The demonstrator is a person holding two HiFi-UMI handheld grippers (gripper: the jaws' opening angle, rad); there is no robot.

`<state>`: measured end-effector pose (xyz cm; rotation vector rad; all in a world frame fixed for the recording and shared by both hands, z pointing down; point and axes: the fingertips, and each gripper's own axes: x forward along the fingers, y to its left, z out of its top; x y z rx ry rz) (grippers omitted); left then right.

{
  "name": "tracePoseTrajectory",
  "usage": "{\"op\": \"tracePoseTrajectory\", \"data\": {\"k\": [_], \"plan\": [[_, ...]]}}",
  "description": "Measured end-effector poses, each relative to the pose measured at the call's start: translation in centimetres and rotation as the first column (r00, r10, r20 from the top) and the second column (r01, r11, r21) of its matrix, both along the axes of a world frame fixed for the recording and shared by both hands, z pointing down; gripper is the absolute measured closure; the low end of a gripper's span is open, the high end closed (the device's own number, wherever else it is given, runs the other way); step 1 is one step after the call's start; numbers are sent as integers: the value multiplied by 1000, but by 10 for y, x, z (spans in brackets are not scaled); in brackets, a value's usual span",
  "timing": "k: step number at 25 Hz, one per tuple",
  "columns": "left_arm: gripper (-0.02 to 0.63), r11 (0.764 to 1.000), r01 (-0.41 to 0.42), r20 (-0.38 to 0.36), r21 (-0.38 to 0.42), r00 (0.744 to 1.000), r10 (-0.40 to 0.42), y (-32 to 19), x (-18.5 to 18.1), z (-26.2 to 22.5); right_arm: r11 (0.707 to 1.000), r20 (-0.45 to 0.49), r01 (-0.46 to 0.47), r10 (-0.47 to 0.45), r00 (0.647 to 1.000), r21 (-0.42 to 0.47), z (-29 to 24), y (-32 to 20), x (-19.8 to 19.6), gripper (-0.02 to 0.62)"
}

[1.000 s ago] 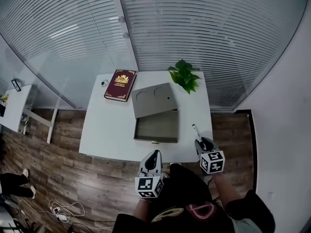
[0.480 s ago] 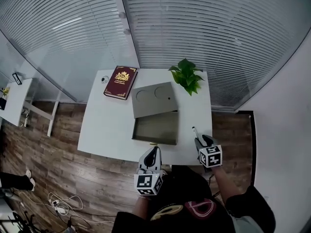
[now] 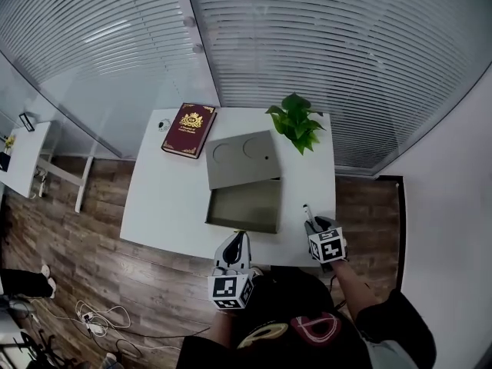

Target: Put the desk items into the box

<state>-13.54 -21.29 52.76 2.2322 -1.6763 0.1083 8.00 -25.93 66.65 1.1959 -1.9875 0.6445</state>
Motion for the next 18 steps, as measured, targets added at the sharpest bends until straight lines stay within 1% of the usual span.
{"op": "tracePoseTrajectory", "data": {"k": [7,13,15,18], "plan": [[586,1000,3,9,-8,1000,-3,-5,2,4,999,-3,18,-18,1000,-27,9,-3,-1,465],[586,1000,-3,7,-13,1000,3,-6,2,3,1000,-32,27,-27,999,-10,10,0,-2,465],[586,1000,-8,4,-17,1000,8,-6,4,4,999,-40,34,-34,999,1,9,0,-3,473],[586,1000,-22,-5,-17,1000,22,-6,7,5,999,-49,45,-44,998,11,8,1,-8,508]]}}
